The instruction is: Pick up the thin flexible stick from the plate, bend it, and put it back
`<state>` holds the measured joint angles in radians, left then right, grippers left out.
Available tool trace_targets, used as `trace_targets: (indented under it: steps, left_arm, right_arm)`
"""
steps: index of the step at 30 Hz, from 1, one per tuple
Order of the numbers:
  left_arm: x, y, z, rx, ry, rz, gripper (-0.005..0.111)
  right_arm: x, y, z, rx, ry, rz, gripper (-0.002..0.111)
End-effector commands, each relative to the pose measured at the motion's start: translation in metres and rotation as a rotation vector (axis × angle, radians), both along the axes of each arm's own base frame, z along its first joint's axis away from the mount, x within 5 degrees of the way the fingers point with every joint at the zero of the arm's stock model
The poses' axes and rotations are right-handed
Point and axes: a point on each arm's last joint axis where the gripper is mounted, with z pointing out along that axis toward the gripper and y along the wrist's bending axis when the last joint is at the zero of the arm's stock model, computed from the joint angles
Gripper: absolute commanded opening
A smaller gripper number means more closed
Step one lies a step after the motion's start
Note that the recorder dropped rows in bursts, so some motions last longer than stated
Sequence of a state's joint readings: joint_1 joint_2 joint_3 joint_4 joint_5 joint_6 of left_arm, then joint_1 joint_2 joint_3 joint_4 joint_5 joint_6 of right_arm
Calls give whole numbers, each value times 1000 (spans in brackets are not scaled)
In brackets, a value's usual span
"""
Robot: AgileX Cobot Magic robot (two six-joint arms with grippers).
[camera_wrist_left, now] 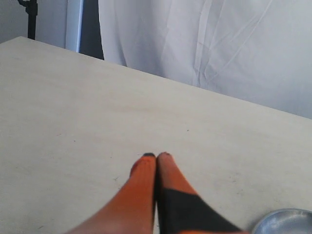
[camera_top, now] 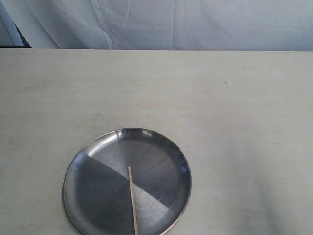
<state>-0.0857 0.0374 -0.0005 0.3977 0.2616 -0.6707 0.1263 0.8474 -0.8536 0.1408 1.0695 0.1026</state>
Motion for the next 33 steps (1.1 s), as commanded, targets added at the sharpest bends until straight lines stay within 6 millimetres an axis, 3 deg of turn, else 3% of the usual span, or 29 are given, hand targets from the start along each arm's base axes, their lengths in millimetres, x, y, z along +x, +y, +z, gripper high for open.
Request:
trace_targets:
  steps: [1,7,13,18,23,26,30,33]
  left_arm:
    - [0,-1,1,5,-15,-10,0]
    - [0,-1,1,5,-15,-10,0]
    - [0,-1,1,5,-15,-10,0]
    - [0,-1,1,5,-15,-10,0]
    - [0,-1,1,5,-15,-10,0]
    - [0,-1,1,5,-15,-10,0]
    - [0,-1,1,5,-15,-10,0]
    - [0,-1,1,5,-15,-10,0]
  right_arm:
    - [28,24,-19,-71,182,163,-1]
    - [40,97,-49,-71,230,286,-1]
    - [28,177,-101,-151,407,430,-1]
    - [28,226,-122,-217,458,509,-1]
    - [34,251,-122,-188,425,535,2]
    - [36,258,-120,-156,385,545,17]
    - [38,260,-123,-156,378,544,50]
    - [39,262,-133,-174,396,536,56]
